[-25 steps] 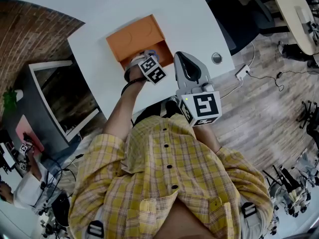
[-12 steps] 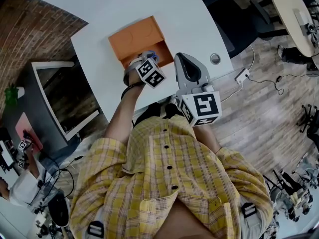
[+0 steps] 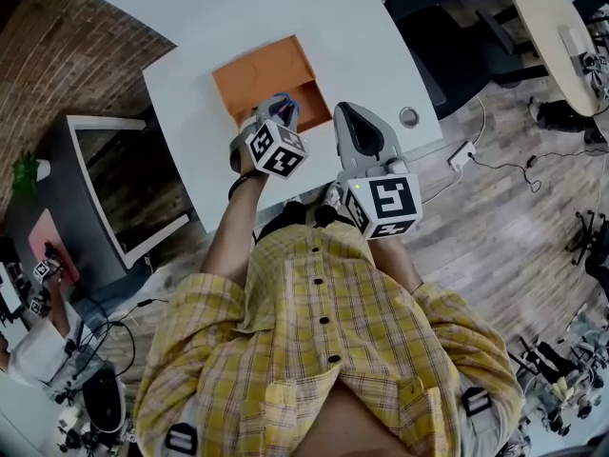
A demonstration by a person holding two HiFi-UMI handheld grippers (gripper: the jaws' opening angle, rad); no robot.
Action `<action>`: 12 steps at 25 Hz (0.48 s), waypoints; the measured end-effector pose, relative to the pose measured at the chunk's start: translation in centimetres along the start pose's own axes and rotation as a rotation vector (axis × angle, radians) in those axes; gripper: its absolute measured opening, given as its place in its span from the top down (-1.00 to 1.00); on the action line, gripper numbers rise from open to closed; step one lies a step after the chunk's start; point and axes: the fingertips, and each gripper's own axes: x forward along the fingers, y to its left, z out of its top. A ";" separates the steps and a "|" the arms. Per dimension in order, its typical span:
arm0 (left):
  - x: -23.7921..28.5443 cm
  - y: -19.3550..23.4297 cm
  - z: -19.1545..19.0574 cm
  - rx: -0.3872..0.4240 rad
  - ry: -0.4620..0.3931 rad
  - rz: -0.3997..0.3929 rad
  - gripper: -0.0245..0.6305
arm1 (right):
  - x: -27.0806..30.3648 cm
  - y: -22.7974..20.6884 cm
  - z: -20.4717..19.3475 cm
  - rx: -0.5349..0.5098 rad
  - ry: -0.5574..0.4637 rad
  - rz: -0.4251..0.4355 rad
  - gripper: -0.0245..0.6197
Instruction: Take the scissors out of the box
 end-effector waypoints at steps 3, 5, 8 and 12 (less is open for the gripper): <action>-1.7 0.4 1.3 -0.061 -0.058 0.011 0.68 | -0.3 0.3 0.2 -0.004 -0.005 0.008 0.91; -2.8 0.9 2.0 -0.097 -0.088 0.020 0.68 | -0.3 0.5 0.5 -0.009 -0.009 0.016 0.91; -4.5 1.6 2.9 -0.144 -0.125 0.024 0.68 | -0.2 0.8 1.0 -0.015 -0.014 0.024 0.91; -6.6 2.4 4.4 -0.190 -0.188 0.051 0.68 | -0.1 1.2 1.4 -0.013 -0.022 0.043 0.91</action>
